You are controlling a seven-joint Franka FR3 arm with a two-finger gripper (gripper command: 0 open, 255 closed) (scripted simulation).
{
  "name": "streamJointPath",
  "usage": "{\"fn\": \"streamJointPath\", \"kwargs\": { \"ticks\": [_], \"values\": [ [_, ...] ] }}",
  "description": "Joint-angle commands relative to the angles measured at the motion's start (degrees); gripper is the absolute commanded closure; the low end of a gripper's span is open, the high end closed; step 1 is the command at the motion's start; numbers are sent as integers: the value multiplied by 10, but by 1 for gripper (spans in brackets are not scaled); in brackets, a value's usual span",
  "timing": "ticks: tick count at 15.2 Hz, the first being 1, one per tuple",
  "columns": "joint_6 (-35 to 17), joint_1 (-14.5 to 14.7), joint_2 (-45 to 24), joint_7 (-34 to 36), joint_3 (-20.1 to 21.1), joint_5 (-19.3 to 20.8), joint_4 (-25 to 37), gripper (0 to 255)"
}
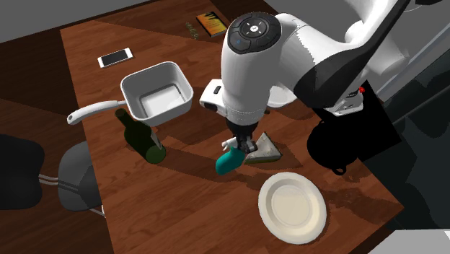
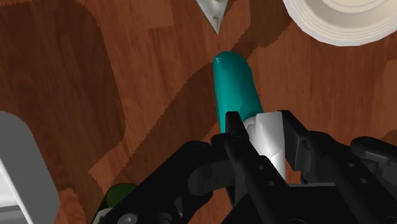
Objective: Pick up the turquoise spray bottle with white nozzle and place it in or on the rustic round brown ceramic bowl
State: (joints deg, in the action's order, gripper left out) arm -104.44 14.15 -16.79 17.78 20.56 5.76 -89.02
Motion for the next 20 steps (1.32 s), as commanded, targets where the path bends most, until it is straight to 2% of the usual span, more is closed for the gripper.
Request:
{"fn": "streamJointPath", "kwargs": {
  "ticks": [1, 15, 20],
  "values": [
    [15, 0, 0, -2, 0, 0, 15, 255],
    [125, 9, -11, -2, 2, 3, 136, 255],
    [101, -4, 113, 1, 11, -40, -5, 255]
  ]
}}
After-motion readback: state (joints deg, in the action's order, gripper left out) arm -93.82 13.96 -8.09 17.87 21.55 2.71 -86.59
